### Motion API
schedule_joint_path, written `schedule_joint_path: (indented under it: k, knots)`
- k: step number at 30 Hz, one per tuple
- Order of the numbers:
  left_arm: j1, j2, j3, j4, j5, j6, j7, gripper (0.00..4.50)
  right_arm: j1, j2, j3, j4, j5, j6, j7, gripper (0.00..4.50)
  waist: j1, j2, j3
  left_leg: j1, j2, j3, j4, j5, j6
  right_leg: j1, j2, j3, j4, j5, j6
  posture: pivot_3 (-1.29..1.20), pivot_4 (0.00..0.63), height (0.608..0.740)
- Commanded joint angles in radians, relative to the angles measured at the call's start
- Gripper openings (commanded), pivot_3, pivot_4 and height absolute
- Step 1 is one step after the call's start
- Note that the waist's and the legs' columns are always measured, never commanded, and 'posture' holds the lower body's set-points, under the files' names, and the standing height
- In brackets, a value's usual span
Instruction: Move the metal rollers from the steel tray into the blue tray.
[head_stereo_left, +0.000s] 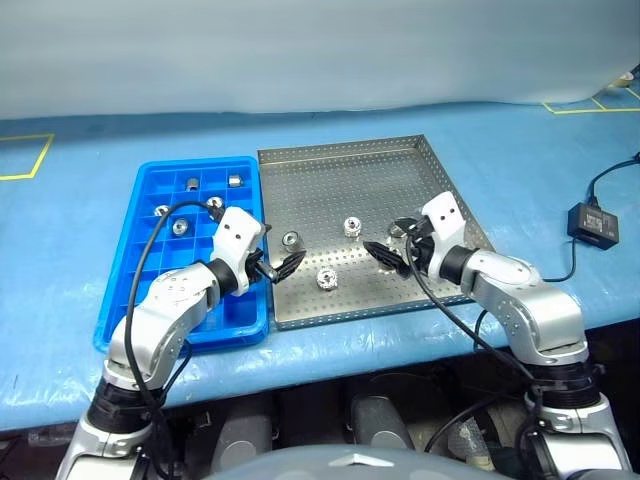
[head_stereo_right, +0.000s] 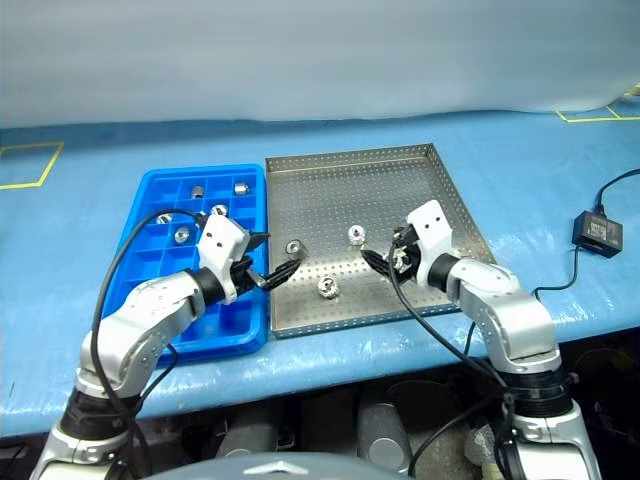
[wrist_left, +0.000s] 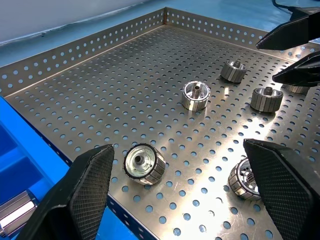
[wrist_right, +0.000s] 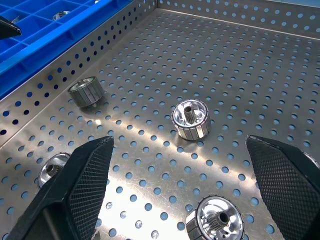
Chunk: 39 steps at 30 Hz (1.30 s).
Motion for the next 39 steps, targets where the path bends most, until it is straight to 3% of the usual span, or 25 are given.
schedule_joint_path:
  k: [1, 39]
  knots:
    - [-0.011, -0.007, 0.013, -0.051, -0.001, -0.02, 0.005, 4.49, -0.017, -0.002, -0.012, -0.033, 0.01, 0.003, -0.002, 4.46, 0.0, 0.0, 0.0, 0.0, 0.0, 0.0, 0.0, 0.0, 0.0, 0.0, 0.0, 0.0, 0.0, 0.0, 0.0, -0.11, 0.15, 0.74]
    - [-0.026, 0.013, 0.009, -0.051, -0.01, 0.007, -0.022, 4.49, 0.0, 0.0, -0.005, -0.07, 0.035, 0.004, 0.034, 4.46, -0.001, 0.0, 0.0, 0.0, 0.0, 0.0, 0.0, 0.0, 0.0, 0.0, 0.0, 0.0, 0.0, 0.0, 0.0, -0.13, 0.15, 0.74]
